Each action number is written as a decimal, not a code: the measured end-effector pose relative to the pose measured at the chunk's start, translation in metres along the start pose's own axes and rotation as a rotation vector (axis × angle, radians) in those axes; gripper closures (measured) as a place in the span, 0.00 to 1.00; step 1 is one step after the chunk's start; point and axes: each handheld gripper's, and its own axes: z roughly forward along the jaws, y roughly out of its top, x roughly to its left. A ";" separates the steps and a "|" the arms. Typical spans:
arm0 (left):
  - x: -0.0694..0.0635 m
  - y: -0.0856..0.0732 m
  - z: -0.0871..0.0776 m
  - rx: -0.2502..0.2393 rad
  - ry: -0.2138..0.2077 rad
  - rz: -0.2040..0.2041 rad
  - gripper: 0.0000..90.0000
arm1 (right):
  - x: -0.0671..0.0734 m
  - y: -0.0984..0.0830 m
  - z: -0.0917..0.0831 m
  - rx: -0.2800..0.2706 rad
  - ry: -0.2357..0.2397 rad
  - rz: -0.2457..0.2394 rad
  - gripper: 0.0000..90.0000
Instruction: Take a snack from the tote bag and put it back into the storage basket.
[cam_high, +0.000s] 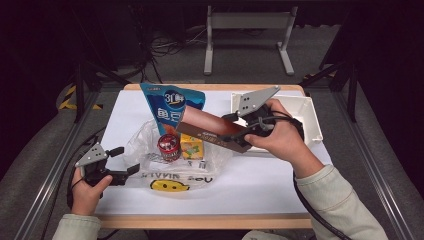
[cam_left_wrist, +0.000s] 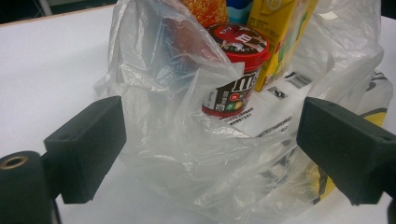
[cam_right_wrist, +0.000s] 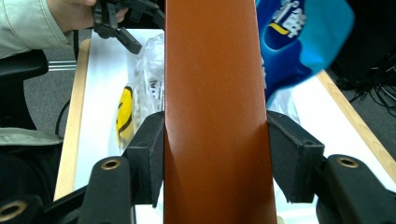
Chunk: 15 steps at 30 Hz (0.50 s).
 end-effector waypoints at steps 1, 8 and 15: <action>0.001 0.000 -0.001 0.000 -0.016 0.009 0.07 | -0.001 -0.001 -0.002 -0.001 -0.004 0.003 0.47; 0.002 0.001 -0.007 -0.022 -0.019 0.015 0.02 | -0.015 -0.015 -0.020 -0.013 -0.028 0.032 0.47; 0.000 0.002 -0.014 -0.057 -0.006 0.029 0.02 | -0.029 -0.028 -0.036 -0.004 -0.056 0.055 0.47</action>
